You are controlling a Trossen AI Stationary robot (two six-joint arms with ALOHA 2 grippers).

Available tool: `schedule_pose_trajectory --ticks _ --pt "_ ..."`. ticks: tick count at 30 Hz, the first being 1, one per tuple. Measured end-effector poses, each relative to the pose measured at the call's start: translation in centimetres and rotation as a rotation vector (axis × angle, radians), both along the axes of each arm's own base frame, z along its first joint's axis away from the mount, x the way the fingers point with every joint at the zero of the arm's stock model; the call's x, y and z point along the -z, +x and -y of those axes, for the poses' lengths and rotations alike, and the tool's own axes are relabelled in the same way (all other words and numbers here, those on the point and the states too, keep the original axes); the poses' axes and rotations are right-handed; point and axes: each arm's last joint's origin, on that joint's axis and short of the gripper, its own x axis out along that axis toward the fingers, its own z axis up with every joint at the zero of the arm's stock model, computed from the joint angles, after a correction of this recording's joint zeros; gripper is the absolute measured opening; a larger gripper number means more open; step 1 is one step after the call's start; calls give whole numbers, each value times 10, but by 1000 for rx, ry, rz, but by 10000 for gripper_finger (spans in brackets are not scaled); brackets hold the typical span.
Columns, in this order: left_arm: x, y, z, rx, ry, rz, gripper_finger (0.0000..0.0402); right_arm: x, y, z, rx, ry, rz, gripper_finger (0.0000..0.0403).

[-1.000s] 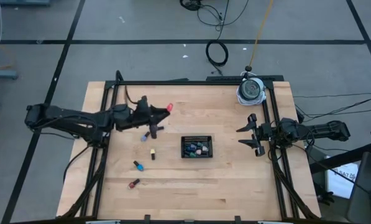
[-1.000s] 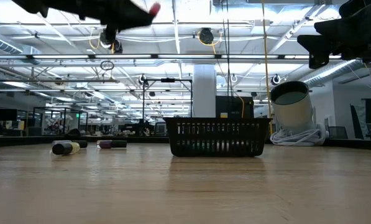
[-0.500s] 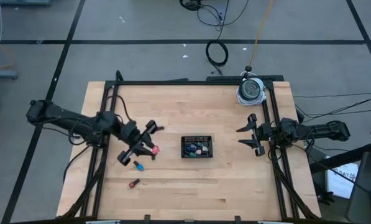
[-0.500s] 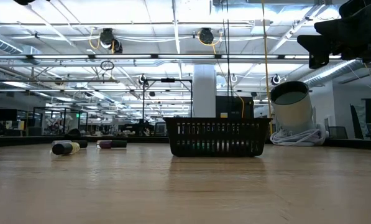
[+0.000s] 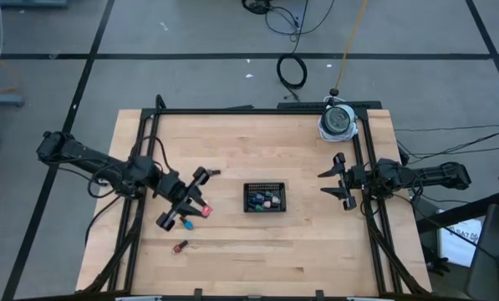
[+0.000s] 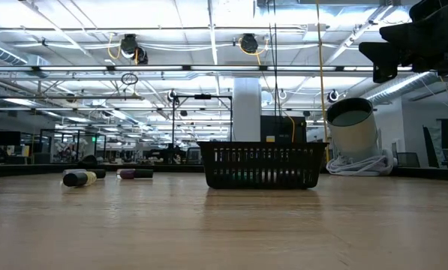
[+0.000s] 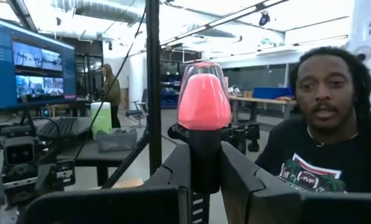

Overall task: Pick & Place Nail Polish
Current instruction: Put the pink nail polish into the black bin

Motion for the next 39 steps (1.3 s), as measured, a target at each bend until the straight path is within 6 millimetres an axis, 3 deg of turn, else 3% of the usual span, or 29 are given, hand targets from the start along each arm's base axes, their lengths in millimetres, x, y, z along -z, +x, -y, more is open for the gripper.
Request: schedule_pose_trajectory --ticks 9,16,39 --pt "1 0 0 0 -83 -63 45 0 0 0 0 0 0 193" --pt "12 1 3 64 13 -150 38 0 0 0 0 0 0 194" --pt "3 1 0 -27 -69 -78 38 0 0 0 0 0 1 193"
